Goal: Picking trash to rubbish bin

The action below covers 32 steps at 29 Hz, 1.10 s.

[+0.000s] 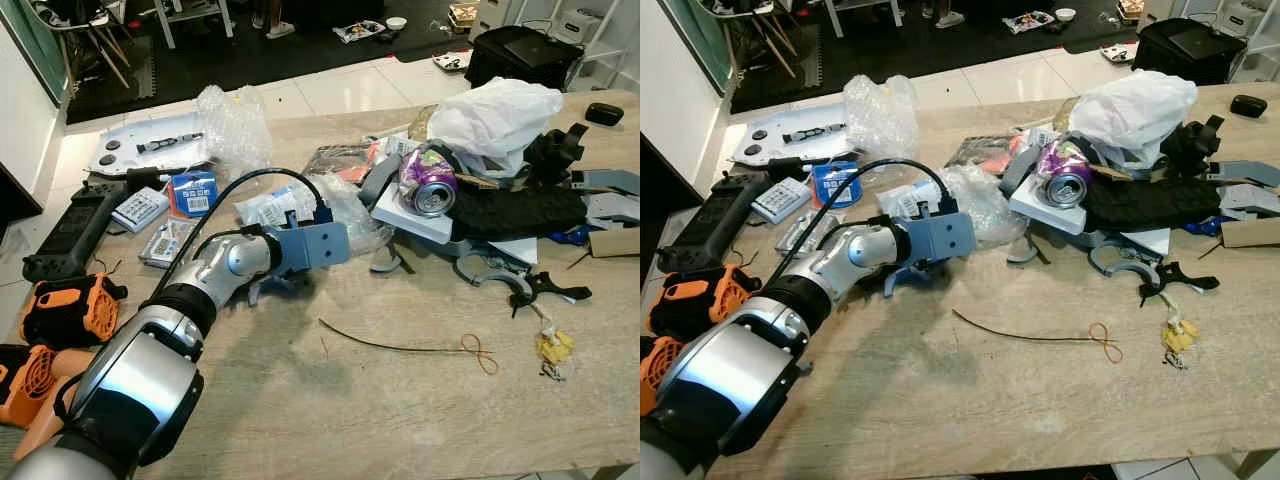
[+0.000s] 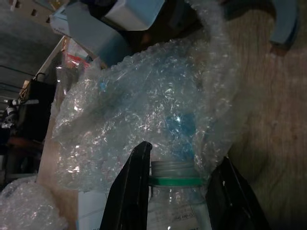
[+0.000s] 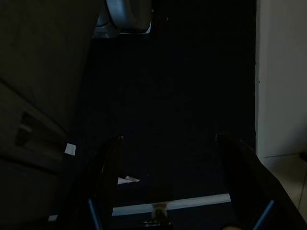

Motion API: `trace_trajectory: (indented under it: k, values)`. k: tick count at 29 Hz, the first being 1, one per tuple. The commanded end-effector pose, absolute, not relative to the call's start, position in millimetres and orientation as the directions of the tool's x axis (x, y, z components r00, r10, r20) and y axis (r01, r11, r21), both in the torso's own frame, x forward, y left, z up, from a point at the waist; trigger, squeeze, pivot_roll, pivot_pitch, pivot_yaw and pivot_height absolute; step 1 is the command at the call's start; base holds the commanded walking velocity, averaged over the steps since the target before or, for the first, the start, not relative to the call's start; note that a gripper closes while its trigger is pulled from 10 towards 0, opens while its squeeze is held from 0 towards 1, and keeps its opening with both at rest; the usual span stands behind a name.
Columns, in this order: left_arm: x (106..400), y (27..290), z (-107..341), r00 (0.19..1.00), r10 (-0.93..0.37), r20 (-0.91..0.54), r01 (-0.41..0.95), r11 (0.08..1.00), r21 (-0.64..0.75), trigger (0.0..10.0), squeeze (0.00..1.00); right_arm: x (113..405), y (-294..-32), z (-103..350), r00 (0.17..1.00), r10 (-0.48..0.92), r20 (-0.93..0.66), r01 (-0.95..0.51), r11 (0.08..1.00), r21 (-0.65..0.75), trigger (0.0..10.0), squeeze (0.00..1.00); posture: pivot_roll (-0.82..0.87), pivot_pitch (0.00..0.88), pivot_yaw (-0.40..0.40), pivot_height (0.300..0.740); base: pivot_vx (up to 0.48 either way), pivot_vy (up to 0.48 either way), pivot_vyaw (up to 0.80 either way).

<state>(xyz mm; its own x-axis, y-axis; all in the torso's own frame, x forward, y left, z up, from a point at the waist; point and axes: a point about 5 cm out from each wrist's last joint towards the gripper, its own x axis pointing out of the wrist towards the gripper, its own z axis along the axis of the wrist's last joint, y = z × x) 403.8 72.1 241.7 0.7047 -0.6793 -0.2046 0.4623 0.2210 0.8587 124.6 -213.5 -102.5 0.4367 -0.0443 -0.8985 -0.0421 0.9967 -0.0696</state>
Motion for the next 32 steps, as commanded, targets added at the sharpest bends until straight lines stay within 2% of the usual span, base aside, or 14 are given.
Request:
trace_trajectory:
  k: [1,3,4,6,7,8,10,15,16,20,25,32]
  values:
    - [405,76,244,0.711,-0.675,-0.196,0.476,0.257,0.841,0.0,0.0,113,-207,-107,0.397,-0.031,-0.917,-0.041,0.998,-0.052,10.0,0.0,-0.2,0.276,0.139,0.74,0.0,0.0,0.0]
    - [405,76,247,0.709,-0.681,-0.184,0.478,0.273,0.835,0.0,0.0,115,-207,-107,0.4,-0.031,-0.916,-0.041,0.998,-0.052,10.0,0.0,-0.2,0.273,0.139,0.74,0.0,0.0,0.0]
    - [405,74,252,0.692,-0.704,-0.16,0.503,0.311,0.807,0.0,0.0,117,-206,-107,0.403,-0.031,-0.915,-0.042,0.998,-0.052,10.0,0.0,-0.19,0.267,0.138,0.74,0.0,0.0,0.0]
    - [402,72,267,0.633,-0.767,-0.103,0.57,0.372,0.732,0.0,0.0,121,-205,-106,0.408,-0.03,-0.913,-0.044,0.998,-0.052,10.0,0.0,-0.19,0.257,0.137,0.74,0.0,0.0,0.0]
    - [402,72,267,0.633,-0.767,-0.103,0.57,0.372,0.732,0.0,0.0,121,-205,-106,0.408,-0.03,-0.913,-0.044,0.998,-0.052,10.0,0.0,-0.19,0.257,0.137,0.74,0.0,0.0,0.0]
    - [400,70,277,0.579,-0.813,-0.063,0.623,0.392,0.677,0.0,0.0,122,-204,-105,0.41,-0.029,-0.912,-0.045,0.998,-0.052,10.0,0.0,-0.19,0.249,0.135,0.74,0.0,0.0,0.0]
    - [393,73,306,0.456,-0.888,0.053,0.701,0.395,0.594,0.0,0.0,127,-203,-104,0.415,-0.026,-0.909,-0.05,0.997,-0.052,10.0,0.0,-0.18,0.229,0.129,0.74,0.0,0.0,0.0]
    - [388,84,326,0.413,-0.901,0.132,0.722,0.413,0.555,0.0,0.0,129,-201,-104,0.416,-0.024,-0.909,-0.059,0.997,-0.053,10.0,0.0,-0.17,0.211,0.122,0.74,0.0,0.0,0.0]
    - [382,94,339,0.372,-0.908,0.194,0.744,0.417,0.522,0.0,0.0,131,-201,-104,0.416,-0.021,-0.909,-0.069,0.996,-0.055,10.0,0.0,-0.16,0.195,0.116,0.74,0.0,0.0,0.0]
    - [372,108,353,0.313,-0.908,0.277,0.775,0.413,0.478,0.0,0.0,134,-200,-103,0.418,-0.019,-0.908,-0.081,0.995,-0.058,10.0,0.0,-0.15,0.18,0.11,0.74,0.0,0.0,0.0]
    - [361,123,362,0.27,-0.887,0.375,0.808,0.42,0.413,0.0,0.0,139,-200,-101,0.425,-0.018,-0.905,-0.091,0.994,-0.063,10.0,0.0,-0.14,0.163,0.099,0.74,0.0,0.0,0.0]
    - [347,123,342,0.275,-0.846,0.457,0.856,0.432,0.284,0.0,0.0,155,-208,-94,0.473,-0.064,-0.879,-0.057,0.993,-0.104,10.0,0.0,-0.13,0.154,0.091,0.74,0.0,0.0,0.0]
